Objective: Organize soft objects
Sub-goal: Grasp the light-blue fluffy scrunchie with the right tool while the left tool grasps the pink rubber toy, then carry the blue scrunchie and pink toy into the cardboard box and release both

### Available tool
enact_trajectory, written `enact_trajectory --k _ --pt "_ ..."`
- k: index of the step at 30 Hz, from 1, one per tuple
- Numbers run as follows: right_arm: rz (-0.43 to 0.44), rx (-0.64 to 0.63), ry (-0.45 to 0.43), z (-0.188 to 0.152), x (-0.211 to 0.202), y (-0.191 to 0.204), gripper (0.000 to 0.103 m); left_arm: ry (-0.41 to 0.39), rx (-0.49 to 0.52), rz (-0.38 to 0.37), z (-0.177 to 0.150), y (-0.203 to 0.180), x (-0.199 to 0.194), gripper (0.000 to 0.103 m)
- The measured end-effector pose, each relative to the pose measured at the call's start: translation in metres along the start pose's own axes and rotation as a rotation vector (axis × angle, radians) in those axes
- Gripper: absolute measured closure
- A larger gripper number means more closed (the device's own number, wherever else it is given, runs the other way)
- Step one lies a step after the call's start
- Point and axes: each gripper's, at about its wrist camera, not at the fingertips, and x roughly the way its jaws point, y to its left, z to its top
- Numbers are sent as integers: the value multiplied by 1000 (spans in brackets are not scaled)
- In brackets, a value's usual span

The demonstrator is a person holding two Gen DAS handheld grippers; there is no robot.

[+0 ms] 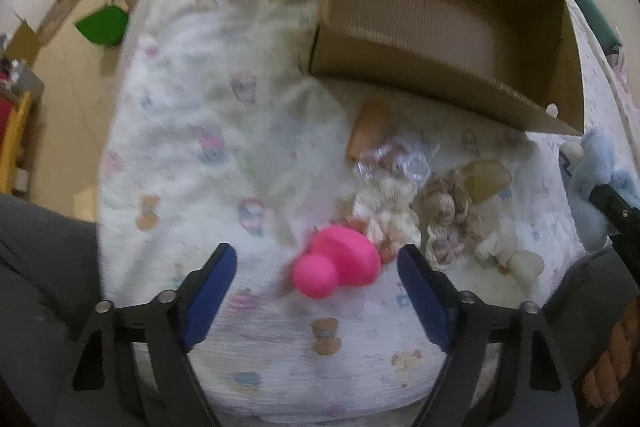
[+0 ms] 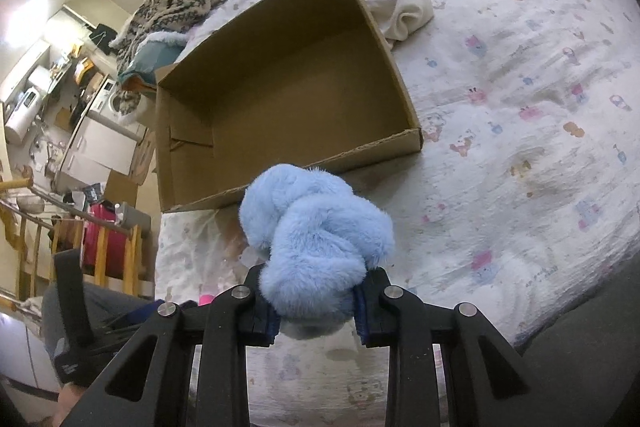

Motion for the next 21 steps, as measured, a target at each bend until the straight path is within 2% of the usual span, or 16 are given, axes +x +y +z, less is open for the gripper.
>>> enact_trajectory --k 2,3,5,8,16,21 --pt "1 1 2 -1 0 1 73 30 -8 -14 -3 0 9 30" --pt "6 4 2 -1 0 1 73 41 -11 -22 -5 0 12 41" --pt "16 6 7 -2 1 2 73 70 -26 -53 -6 2 21 54" --pt "24 -5 17 -2 5 6 73 61 -39 -66 -7 5 22 55" --pt "42 -53 57 -5 14 15 73 35 1 83 -9 4 -1 55" --pt "39 -69 80 -3 20 17 73 -14 -1 174 -2 5 -18 55"
